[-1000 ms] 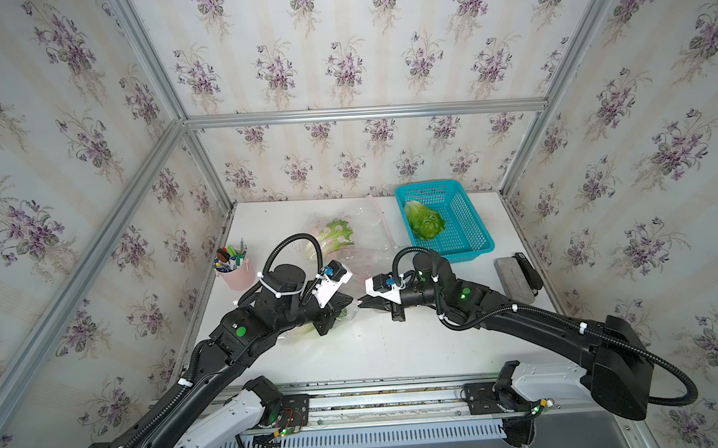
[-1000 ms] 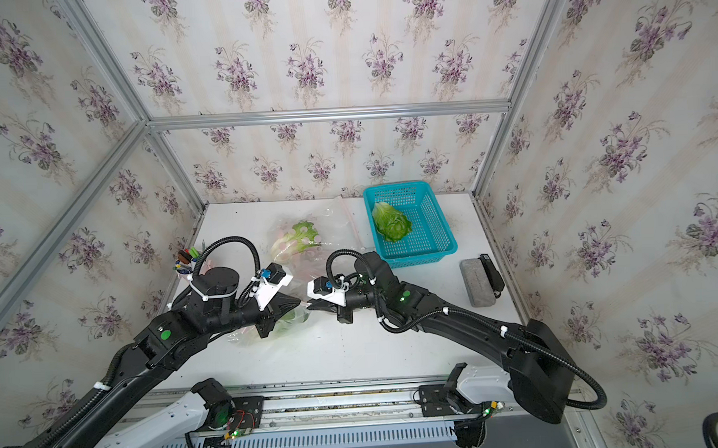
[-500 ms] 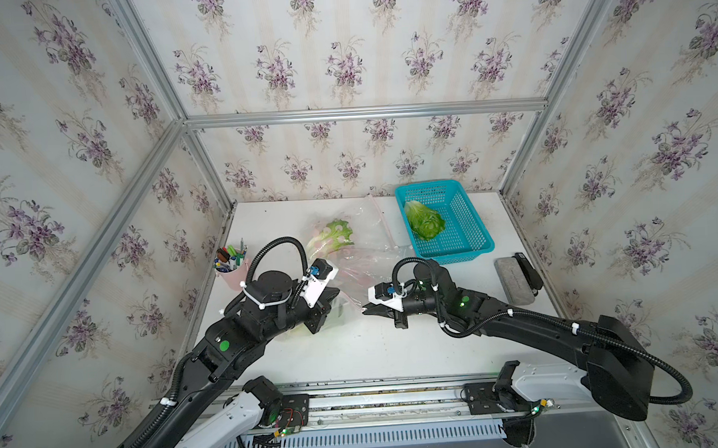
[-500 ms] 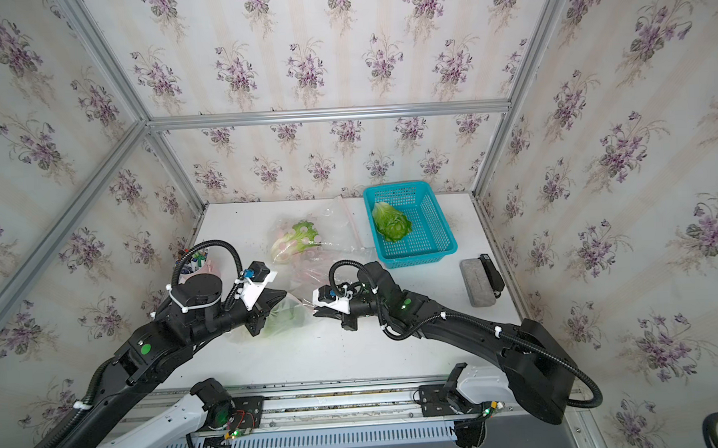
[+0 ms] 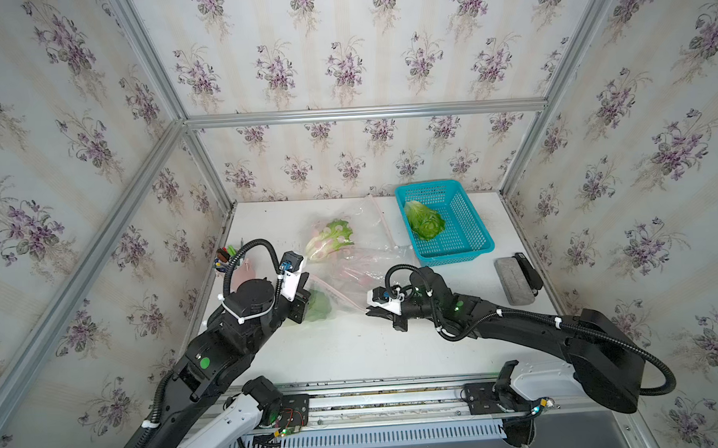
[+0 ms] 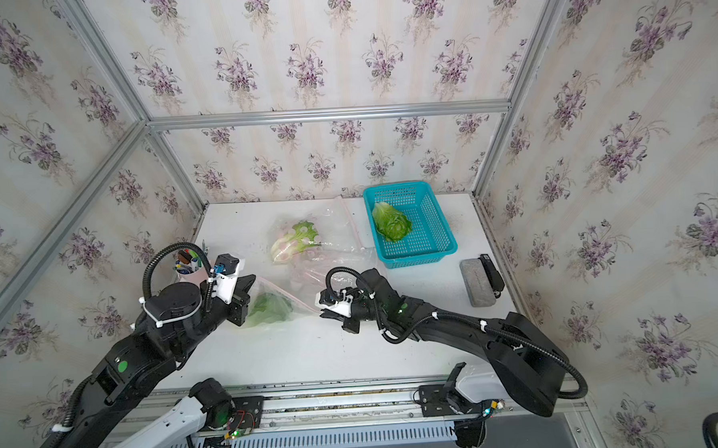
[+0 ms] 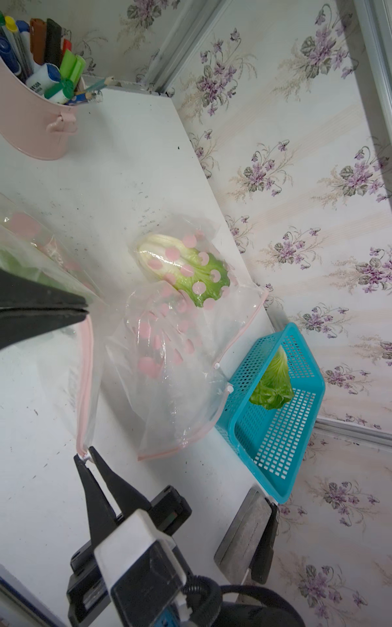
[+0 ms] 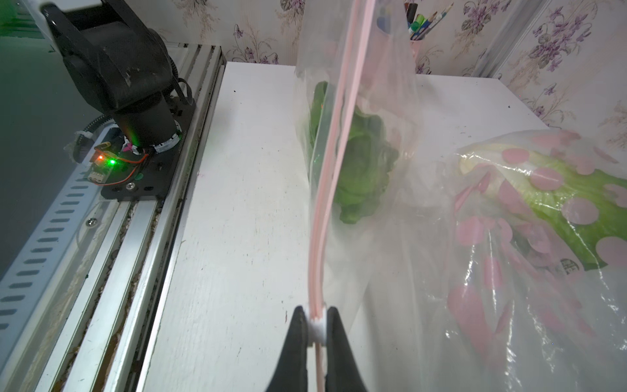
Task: Open the zip-top bag and take out the chinese cabbages
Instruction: Unzip the zipper on the zipper food storage bag.
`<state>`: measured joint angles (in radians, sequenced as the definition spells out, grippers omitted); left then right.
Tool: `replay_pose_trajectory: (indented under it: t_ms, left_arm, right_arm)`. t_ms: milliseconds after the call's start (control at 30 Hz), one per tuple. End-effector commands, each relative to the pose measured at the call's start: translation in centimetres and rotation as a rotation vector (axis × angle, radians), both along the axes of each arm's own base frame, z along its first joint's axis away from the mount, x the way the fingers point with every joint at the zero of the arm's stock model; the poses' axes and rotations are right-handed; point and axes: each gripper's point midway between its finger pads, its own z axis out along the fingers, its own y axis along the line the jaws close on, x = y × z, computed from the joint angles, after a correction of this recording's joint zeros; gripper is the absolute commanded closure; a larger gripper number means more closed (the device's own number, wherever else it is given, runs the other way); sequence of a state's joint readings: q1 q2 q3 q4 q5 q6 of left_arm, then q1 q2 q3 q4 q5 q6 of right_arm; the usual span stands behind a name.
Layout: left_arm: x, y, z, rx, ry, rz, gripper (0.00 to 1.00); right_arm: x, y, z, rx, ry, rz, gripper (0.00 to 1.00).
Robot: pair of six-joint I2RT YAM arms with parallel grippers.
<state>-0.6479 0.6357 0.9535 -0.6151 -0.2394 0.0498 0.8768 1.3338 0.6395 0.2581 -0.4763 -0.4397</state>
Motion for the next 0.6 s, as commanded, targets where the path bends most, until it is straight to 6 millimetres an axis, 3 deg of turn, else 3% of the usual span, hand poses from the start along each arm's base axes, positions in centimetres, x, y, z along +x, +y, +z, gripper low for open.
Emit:
replay_pose_trajectory:
  t_ms: [0, 233, 267, 300, 333, 367, 467, 567]
  left_arm:
    - [0.6, 0.9, 1.3, -0.034, -0.051, 0.066, 1.00]
    - [-0.1, -0.7, 0.7, -0.038, -0.032, -0.036, 1.00]
    - [-0.2, -0.9, 0.6, -0.042, -0.027, -0.052, 1.00]
    - [-0.4, -1.2, 0.5, -0.042, -0.023, -0.072, 1.00]
    - [-0.5, -1.6, 0.2, -0.044, -0.015, -0.092, 1.00]
    - [-0.7, -1.9, 0.0, -0.045, -0.007, -0.112, 1.00]
    - [-1.3, -2.9, -0.5, -0.052, 0.014, -0.182, 1.00]
    - [-2.0, -3.8, -1.1, -0.059, 0.037, -0.239, 1.00]
  right_arm:
    - [0.6, -0.5, -1.0, -0.026, -0.001, -0.044, 1.00]
    - [1.4, -0.9, -1.6, -0.035, -0.009, -0.101, 1.00]
    - [1.6, -0.9, -1.6, -0.035, -0.013, -0.112, 0.95]
    - [1.8, -1.0, -1.6, -0.037, -0.016, -0.126, 0.82]
    - [2.0, -1.1, -1.4, -0.036, -0.017, -0.138, 0.62]
    - [2.0, -1.1, -1.3, -0.036, -0.018, -0.144, 0.52]
    - [2.6, -1.6, -0.4, -0.014, -0.030, -0.194, 0.40]
    - [2.8, -2.2, 0.9, 0.022, -0.041, -0.239, 0.38]
